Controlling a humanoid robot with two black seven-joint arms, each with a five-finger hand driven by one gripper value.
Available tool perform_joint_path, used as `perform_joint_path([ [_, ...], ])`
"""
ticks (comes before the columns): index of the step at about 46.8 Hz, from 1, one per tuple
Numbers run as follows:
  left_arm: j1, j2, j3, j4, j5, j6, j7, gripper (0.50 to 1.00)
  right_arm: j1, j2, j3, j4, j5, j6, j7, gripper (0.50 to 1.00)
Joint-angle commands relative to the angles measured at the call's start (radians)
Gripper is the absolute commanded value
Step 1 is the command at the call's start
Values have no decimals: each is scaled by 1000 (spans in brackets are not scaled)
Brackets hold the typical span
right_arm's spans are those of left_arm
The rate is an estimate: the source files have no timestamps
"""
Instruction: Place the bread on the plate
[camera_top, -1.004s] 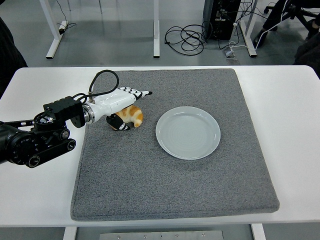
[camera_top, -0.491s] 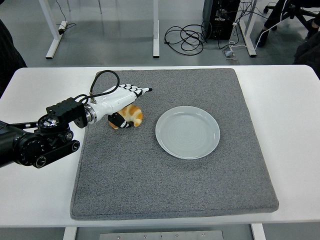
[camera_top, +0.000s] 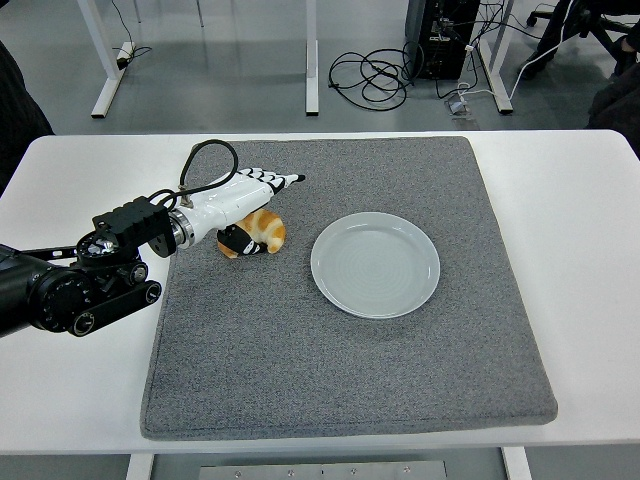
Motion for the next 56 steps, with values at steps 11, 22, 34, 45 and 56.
perform_joint_path([
  [11,15,0,2,0,4,31,0,818,0,0,0,0,0,0,0,1000],
  [22,13,2,2,0,-1,33,-15,500,0,0,0,0,0,0,0,1000],
  [34,4,14,0,-4,1,34,-81,500,0,0,0,0,0,0,0,1000],
  [45,-77,26,-15,-14,-53,34,-80,500,0,0,0,0,0,0,0,1000],
  [56,-229,51,-11,-14,-93,25,-80,500,0,0,0,0,0,0,0,1000],
])
